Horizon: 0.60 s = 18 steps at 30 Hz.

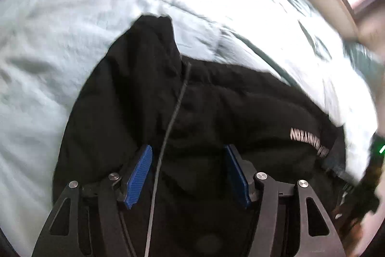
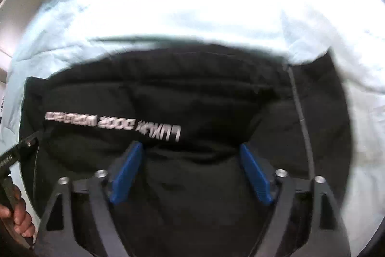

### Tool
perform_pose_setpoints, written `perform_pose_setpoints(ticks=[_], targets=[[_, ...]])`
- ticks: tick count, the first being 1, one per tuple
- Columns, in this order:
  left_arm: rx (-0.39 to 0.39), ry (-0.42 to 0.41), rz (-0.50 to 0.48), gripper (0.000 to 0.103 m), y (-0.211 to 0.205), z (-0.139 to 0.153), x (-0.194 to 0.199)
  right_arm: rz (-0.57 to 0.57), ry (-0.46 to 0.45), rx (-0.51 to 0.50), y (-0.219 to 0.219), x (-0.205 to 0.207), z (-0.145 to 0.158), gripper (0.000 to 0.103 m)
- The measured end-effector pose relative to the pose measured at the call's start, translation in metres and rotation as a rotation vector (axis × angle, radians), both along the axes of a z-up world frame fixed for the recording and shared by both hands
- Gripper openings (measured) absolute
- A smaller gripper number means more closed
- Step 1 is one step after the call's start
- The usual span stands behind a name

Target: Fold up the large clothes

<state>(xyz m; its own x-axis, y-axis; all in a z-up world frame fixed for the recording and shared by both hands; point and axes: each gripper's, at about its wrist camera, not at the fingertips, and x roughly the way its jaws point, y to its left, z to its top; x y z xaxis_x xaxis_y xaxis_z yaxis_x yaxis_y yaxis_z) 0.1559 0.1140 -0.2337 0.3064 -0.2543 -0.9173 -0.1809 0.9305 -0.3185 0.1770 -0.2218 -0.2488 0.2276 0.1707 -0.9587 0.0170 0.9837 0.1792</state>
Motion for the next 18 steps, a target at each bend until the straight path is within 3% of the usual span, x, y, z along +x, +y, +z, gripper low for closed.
perform_pose_setpoints(ticks=[3,8,13,18], targets=[[0.029,0.015,-0.022,0.064,-0.002,-0.006,0.011,0.002,-0.011,-0.01,0.0,0.002,-0.001,0.094],[0.157,-0.031,-0.133,0.064,-0.019,0.026,-0.002,-0.028,-0.007,-0.017,0.0,-0.007,0.016,0.092],[0.251,-0.165,-0.268,0.064,-0.039,0.1,-0.054,-0.04,-0.112,-0.034,0.012,-0.06,0.089,0.091],[0.299,-0.314,-0.302,0.064,-0.049,0.178,-0.103,-0.029,-0.195,-0.071,0.024,-0.109,0.157,0.091]])
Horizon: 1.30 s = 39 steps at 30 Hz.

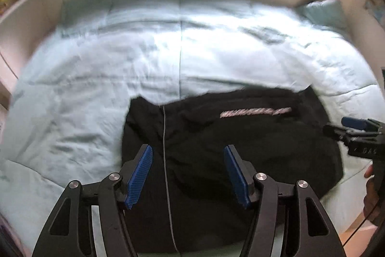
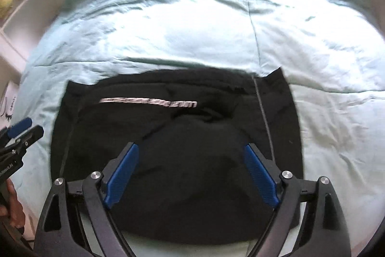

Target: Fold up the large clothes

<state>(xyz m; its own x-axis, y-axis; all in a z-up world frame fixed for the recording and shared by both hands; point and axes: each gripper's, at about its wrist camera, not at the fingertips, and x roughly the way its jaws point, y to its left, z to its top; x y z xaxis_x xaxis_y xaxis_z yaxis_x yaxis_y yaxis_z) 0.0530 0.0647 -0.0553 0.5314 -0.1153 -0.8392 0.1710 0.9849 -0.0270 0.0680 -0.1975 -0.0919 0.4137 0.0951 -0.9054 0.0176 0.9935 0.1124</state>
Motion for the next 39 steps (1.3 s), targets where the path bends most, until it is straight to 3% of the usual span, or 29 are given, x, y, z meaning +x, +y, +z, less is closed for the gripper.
perform_pose_setpoints(ticks=[3,8,16,21,26,39], targets=[[-0.025,-0.052,0.018,0.064,-0.009,0.035,-0.024,-0.032,-0.04,0.004,0.004,-0.031,0.039,0.091],[-0.045,-0.093,0.026,0.064,-0.015,0.087,-0.058,-0.077,-0.104,-0.07,0.013,-0.074,0.092,0.091],[0.059,-0.187,0.049,0.064,-0.03,0.143,-0.103,-0.176,-0.142,-0.09,0.023,-0.123,0.132,0.091],[0.155,-0.258,0.086,0.064,-0.043,0.15,-0.123,-0.197,-0.172,-0.129,0.017,-0.131,0.146,0.091],[0.191,-0.272,0.087,0.064,-0.05,0.145,-0.128,-0.208,-0.164,-0.147,0.006,-0.136,0.146,0.091],[0.171,-0.142,0.065,0.064,-0.057,0.108,-0.114,-0.207,-0.101,-0.155,-0.009,-0.137,0.127,0.091]])
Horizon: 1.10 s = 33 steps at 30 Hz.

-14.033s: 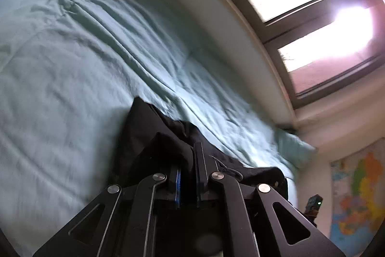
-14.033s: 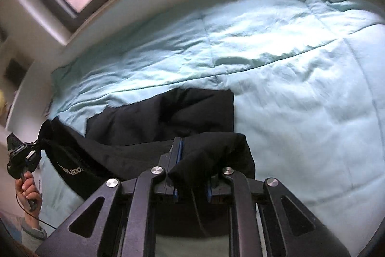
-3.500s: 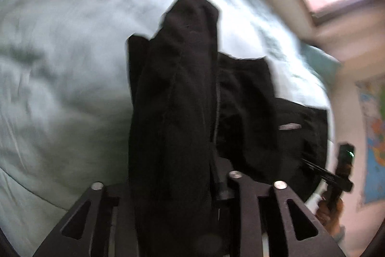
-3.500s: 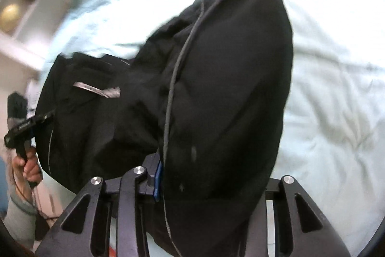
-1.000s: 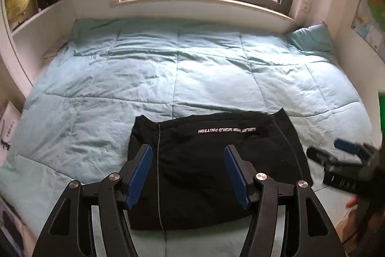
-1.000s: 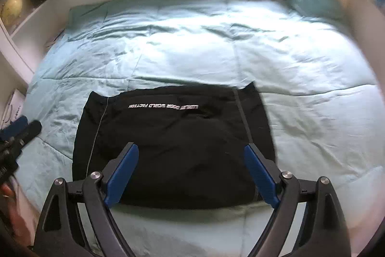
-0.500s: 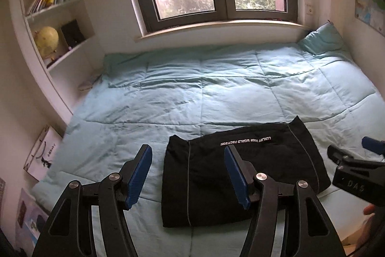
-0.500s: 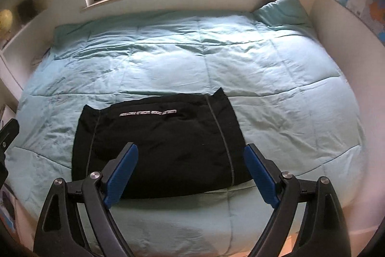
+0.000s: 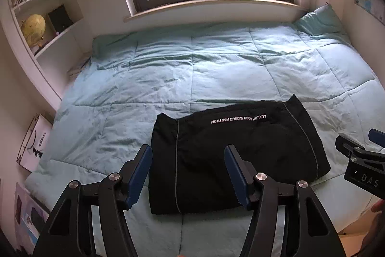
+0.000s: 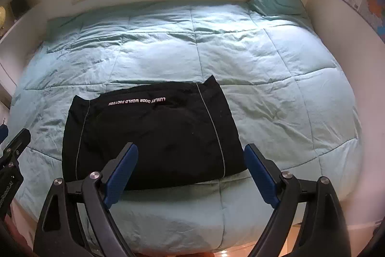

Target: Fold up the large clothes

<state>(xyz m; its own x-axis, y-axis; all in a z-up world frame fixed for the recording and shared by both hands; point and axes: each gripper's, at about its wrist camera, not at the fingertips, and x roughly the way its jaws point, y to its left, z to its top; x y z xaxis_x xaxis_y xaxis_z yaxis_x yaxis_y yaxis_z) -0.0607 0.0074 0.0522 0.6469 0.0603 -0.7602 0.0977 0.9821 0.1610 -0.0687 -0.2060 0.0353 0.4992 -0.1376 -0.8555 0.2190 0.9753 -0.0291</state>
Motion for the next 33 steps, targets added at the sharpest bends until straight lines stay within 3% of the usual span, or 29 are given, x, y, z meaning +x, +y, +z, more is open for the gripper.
perform_pose_setpoints(ticks=[33], targets=[[0.033,0.054,0.0,0.064,0.002,-0.019,0.002,0.03,0.036,0.028,-0.001,-0.001,-0.015,0.091]])
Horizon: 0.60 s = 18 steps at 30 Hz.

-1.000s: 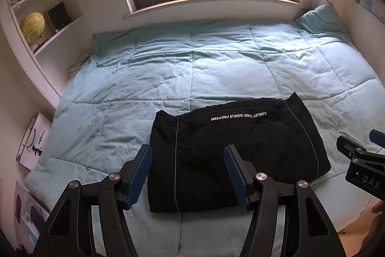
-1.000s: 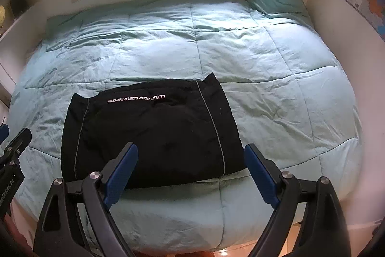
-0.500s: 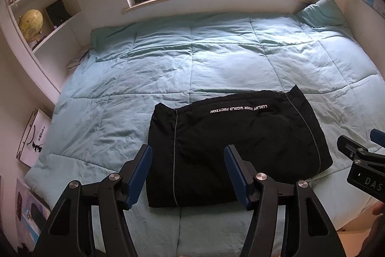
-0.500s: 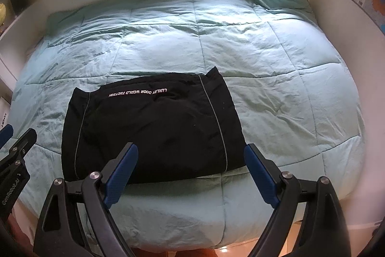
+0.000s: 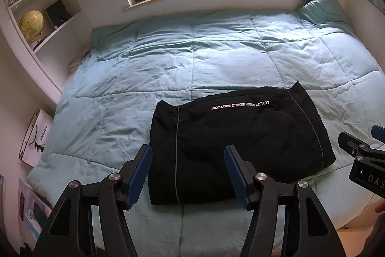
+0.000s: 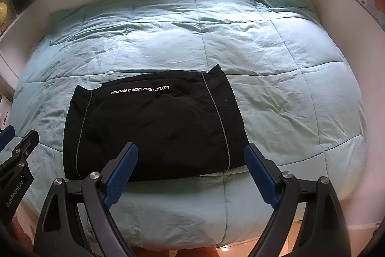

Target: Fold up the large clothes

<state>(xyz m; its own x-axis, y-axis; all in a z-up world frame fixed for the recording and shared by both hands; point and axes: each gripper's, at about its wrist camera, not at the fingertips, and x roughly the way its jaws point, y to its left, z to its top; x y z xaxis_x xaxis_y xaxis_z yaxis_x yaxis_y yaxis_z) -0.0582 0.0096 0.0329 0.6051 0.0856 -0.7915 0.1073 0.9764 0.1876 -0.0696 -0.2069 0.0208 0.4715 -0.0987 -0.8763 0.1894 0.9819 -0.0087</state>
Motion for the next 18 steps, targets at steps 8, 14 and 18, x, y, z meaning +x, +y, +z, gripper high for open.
perform_pose_setpoints(ticks=[8,14,18], targets=[[-0.008,0.012,0.006,0.064,0.0026,-0.0025,0.0015,0.001,0.02,0.014,-0.0003,0.0026,-0.0054,0.091],[-0.02,0.025,0.015,0.064,0.0052,-0.0053,0.0045,0.009,0.022,0.01,0.0023,0.0027,-0.0075,0.091],[-0.007,0.034,0.006,0.064,0.0028,-0.0091,0.0062,0.013,0.027,0.008,-0.0004,0.0021,-0.01,0.091]])
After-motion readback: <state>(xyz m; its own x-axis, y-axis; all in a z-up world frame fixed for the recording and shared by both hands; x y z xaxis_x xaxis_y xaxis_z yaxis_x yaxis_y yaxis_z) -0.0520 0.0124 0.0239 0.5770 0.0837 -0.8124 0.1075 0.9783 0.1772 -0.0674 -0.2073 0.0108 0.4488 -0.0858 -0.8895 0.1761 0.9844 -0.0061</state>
